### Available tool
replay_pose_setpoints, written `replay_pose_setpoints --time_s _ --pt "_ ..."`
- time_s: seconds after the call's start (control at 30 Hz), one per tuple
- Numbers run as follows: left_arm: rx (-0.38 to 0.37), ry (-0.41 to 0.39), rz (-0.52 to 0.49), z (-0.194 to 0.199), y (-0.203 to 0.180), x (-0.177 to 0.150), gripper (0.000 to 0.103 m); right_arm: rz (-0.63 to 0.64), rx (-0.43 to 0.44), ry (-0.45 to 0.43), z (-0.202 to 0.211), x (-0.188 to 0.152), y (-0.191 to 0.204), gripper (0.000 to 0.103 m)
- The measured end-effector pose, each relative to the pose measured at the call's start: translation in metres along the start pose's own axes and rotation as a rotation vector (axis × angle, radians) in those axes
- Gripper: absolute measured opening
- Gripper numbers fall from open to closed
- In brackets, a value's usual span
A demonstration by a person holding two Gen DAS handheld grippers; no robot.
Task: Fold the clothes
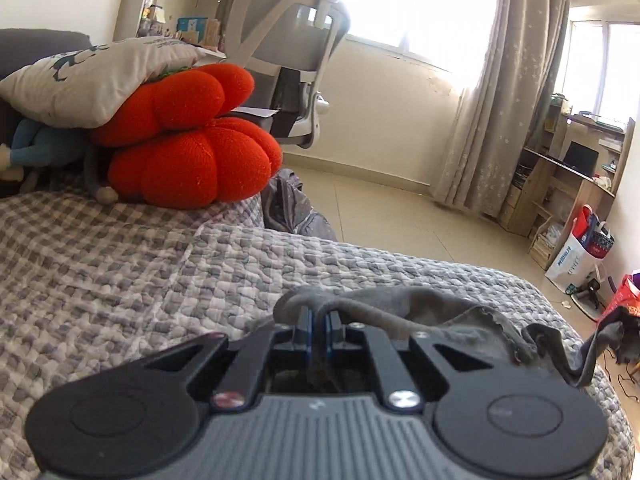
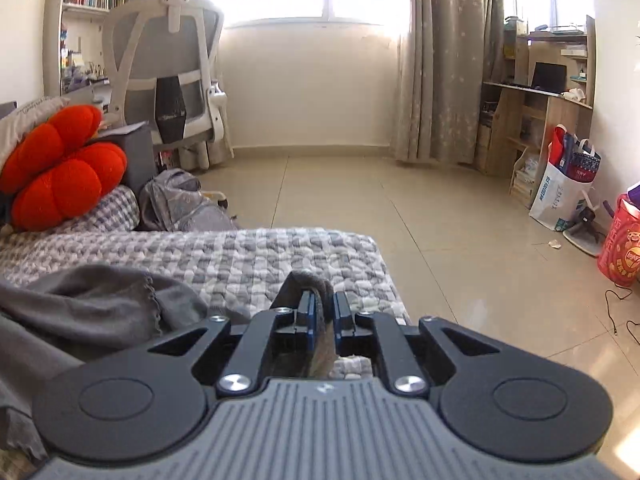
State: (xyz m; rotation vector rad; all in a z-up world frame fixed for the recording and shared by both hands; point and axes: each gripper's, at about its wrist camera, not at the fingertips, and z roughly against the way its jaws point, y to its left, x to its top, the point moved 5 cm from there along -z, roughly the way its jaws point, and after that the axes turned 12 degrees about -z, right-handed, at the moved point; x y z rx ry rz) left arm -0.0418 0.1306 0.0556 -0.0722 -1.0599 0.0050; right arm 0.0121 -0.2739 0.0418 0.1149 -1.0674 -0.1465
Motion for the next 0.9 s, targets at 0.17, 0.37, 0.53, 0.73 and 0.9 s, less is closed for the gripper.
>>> replay_pose_setpoints --time_s 0.17,0.37,0.53,0.73,0.9 --pt "-0.025 0.041 0.093 0.004 0.020 -0.019 0.007 0.068 0.015 0.017 0.002 -0.034 0.006 0.045" --pt "-0.051 0.006 0.088 0.017 0.012 -0.019 0.007 0.178 0.130 -0.027 0.032 -0.043 0.048 0.063" --pt "-0.061 -0.032 0.080 0.026 0.005 -0.003 0.007 0.247 0.363 0.060 0.049 -0.063 0.094 0.064" --pt "-0.066 -0.077 0.060 0.032 0.003 0.021 0.007 0.397 0.554 0.205 0.044 -0.103 0.132 0.066" --pt "-0.031 -0.137 0.118 0.046 0.015 0.033 0.007 0.393 0.530 0.236 0.036 -0.108 0.143 0.011"
